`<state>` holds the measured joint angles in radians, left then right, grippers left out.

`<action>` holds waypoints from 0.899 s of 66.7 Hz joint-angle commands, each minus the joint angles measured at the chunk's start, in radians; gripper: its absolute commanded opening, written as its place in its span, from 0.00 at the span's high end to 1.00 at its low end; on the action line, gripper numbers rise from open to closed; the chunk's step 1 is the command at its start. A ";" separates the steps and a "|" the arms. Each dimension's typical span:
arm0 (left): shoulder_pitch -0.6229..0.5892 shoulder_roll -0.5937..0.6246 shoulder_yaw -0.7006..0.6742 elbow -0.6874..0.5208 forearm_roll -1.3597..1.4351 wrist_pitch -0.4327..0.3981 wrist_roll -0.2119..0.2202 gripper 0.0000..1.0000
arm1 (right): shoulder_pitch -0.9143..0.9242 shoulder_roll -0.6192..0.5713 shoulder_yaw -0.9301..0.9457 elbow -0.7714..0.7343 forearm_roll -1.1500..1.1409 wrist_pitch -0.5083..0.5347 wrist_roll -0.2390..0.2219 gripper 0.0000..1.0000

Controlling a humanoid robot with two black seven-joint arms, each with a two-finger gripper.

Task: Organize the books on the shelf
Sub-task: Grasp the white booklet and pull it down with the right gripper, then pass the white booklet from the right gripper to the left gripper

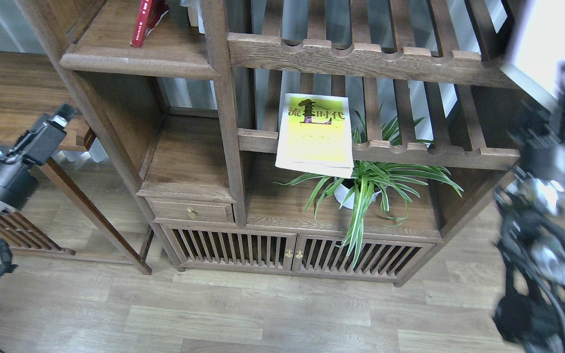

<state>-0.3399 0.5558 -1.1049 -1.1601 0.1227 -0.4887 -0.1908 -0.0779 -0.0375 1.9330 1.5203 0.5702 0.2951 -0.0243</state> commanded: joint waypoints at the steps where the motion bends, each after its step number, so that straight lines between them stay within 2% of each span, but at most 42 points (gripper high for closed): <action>1: 0.001 -0.016 0.008 0.011 0.002 0.000 0.004 0.01 | -0.195 -0.018 0.032 -0.026 0.085 0.093 -0.005 0.95; 8: 0.002 -0.042 0.013 0.026 0.002 0.000 0.011 0.01 | -0.315 -0.015 0.020 -0.063 0.089 0.156 -0.008 0.95; 17: 0.010 -0.079 0.023 0.048 0.002 0.000 0.013 0.00 | -0.387 -0.016 -0.086 -0.127 0.076 0.194 -0.039 0.95; 33: 0.076 -0.146 0.079 0.069 0.002 0.000 0.011 0.00 | -0.362 -0.015 -0.210 -0.247 -0.045 0.194 -0.045 0.95; 38: 0.130 -0.184 0.120 0.105 0.002 0.000 0.013 0.00 | -0.342 -0.012 -0.307 -0.305 -0.087 0.194 -0.049 0.94; 45: 0.165 -0.200 0.177 0.132 -0.009 0.000 0.022 0.00 | -0.307 -0.015 -0.410 -0.333 -0.089 0.194 -0.089 0.95; 48: 0.167 -0.204 0.195 0.135 -0.040 0.000 0.043 0.00 | -0.295 -0.019 -0.454 -0.341 -0.093 0.194 -0.114 0.95; 51: 0.168 -0.214 0.215 0.135 -0.103 0.000 0.086 0.00 | -0.284 -0.018 -0.502 -0.348 -0.096 0.194 -0.129 0.95; 54: 0.168 -0.232 0.238 0.135 -0.198 0.000 0.161 0.00 | -0.260 -0.021 -0.560 -0.358 -0.101 0.194 -0.134 0.95; 56: 0.168 -0.240 0.246 0.134 -0.238 0.000 0.194 0.00 | -0.249 -0.022 -0.580 -0.359 -0.101 0.194 -0.135 0.95; 57: 0.170 -0.246 0.255 0.131 -0.277 0.000 0.233 0.00 | -0.240 -0.022 -0.600 -0.361 -0.101 0.194 -0.137 0.95; 59: 0.170 -0.249 0.261 0.125 -0.308 0.000 0.258 0.00 | -0.234 -0.022 -0.615 -0.362 -0.101 0.194 -0.137 0.95; 60: 0.171 -0.252 0.267 0.119 -0.342 0.000 0.284 0.00 | -0.227 -0.022 -0.632 -0.362 -0.099 0.194 -0.138 0.95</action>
<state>-0.1728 0.3294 -0.8768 -1.0256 -0.0470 -0.4887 -0.0500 -0.3447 -0.0569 1.3972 1.1677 0.4719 0.4888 -0.1532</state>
